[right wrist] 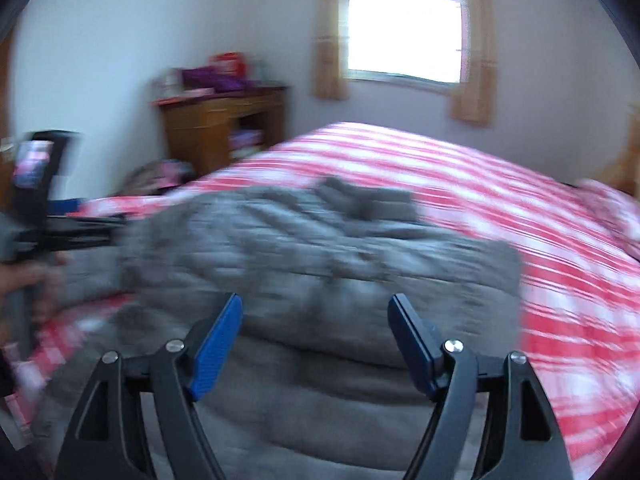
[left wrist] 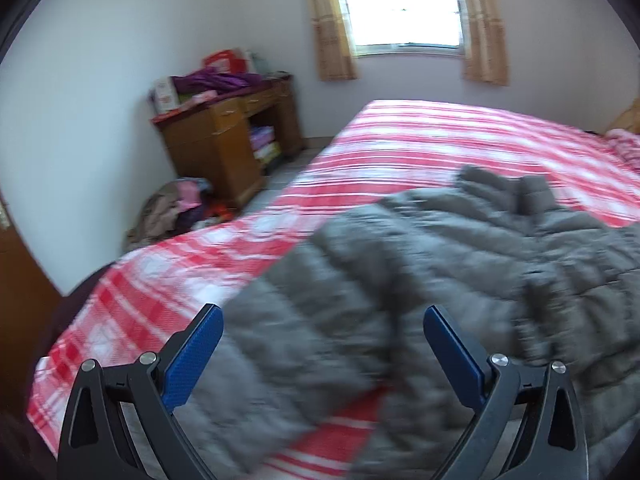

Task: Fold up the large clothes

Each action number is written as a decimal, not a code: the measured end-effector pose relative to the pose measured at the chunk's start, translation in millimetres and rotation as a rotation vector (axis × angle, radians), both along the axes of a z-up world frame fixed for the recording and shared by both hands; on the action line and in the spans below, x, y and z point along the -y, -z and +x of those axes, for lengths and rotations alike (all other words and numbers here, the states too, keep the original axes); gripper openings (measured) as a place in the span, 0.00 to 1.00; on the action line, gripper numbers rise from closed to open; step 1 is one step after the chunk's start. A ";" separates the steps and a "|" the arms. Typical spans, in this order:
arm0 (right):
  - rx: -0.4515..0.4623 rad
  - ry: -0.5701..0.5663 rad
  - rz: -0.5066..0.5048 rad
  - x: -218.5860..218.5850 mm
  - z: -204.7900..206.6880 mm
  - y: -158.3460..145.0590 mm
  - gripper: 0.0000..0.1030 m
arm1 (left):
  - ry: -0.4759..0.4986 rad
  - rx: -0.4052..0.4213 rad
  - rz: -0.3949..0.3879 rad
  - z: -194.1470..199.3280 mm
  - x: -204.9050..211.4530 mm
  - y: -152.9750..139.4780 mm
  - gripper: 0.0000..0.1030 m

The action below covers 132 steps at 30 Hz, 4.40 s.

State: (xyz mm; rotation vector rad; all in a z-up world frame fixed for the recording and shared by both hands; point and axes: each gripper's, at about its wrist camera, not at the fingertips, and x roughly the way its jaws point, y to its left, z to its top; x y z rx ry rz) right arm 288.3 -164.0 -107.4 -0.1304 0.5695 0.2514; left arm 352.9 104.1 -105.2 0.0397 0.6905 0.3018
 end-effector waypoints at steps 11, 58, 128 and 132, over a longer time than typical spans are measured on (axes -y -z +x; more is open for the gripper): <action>-0.177 0.360 0.053 115.7 25.7 88.3 0.63 | 0.122 -0.050 0.046 40.2 113.2 31.0 0.97; -0.176 0.404 0.050 119.9 17.2 99.7 0.76 | 0.309 -0.168 -0.135 70.9 135.4 64.8 0.11; -0.303 0.236 0.038 105.0 132.7 98.5 0.73 | 0.091 -0.141 -0.052 55.8 91.3 110.5 0.96; -0.229 0.255 0.048 99.4 106.9 68.9 0.73 | 0.088 -0.138 -0.059 56.1 89.8 110.7 0.97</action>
